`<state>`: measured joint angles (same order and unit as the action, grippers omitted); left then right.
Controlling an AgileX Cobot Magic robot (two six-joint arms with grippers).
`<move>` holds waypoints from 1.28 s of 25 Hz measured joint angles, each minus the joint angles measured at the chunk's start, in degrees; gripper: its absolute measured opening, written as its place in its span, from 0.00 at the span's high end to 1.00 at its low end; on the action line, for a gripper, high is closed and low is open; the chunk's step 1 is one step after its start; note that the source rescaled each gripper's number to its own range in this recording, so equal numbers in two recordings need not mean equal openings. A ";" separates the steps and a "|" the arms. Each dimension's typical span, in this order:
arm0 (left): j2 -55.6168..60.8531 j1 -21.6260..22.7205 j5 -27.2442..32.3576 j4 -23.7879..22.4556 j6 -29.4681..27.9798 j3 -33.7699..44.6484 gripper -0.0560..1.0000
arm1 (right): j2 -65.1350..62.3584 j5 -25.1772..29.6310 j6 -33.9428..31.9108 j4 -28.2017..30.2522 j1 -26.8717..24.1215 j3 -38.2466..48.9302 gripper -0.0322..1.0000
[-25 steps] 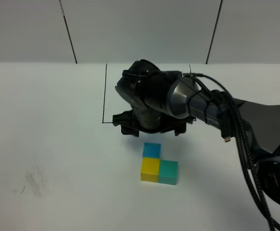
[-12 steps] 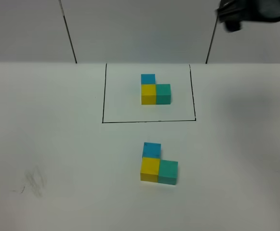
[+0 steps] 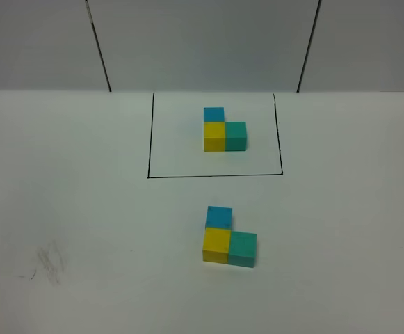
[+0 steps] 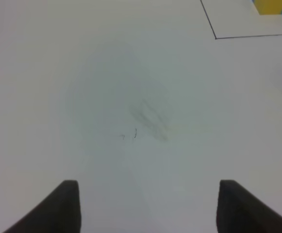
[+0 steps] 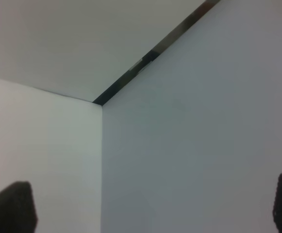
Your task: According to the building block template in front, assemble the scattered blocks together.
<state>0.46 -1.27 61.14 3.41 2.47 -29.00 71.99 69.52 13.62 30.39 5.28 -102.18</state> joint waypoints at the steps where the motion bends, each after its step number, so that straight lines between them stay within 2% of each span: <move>1: 0.00 0.00 0.00 0.00 0.00 0.00 0.59 | -2.33 0.06 1.26 -1.42 -0.73 1.32 0.00; 5: 0.00 0.00 0.00 0.00 0.00 0.00 0.59 | -12.75 0.31 2.91 -6.98 -1.19 9.31 0.04; 11: 0.00 0.00 0.00 0.00 0.00 0.00 0.59 | -29.40 0.49 2.93 -17.63 -1.19 23.77 0.20; 14: 0.00 0.00 0.00 0.00 0.00 0.00 0.59 | -37.40 -2.65 1.64 -20.30 -1.19 31.80 0.24; 21: 0.00 0.00 0.00 0.00 0.00 0.00 0.59 | -55.21 -11.76 -0.04 -25.85 -1.19 50.90 0.26; 26: 0.00 0.00 0.00 0.00 0.00 0.00 0.59 | -65.56 -12.21 -0.09 -29.63 -1.19 60.57 0.26; 32: 0.00 0.00 0.00 0.00 0.00 0.00 0.59 | -72.24 -11.49 -2.88 -31.34 -1.19 66.39 0.26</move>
<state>0.46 -1.27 61.14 3.41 2.47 -29.00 -0.25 58.03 10.74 -0.95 4.08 -35.80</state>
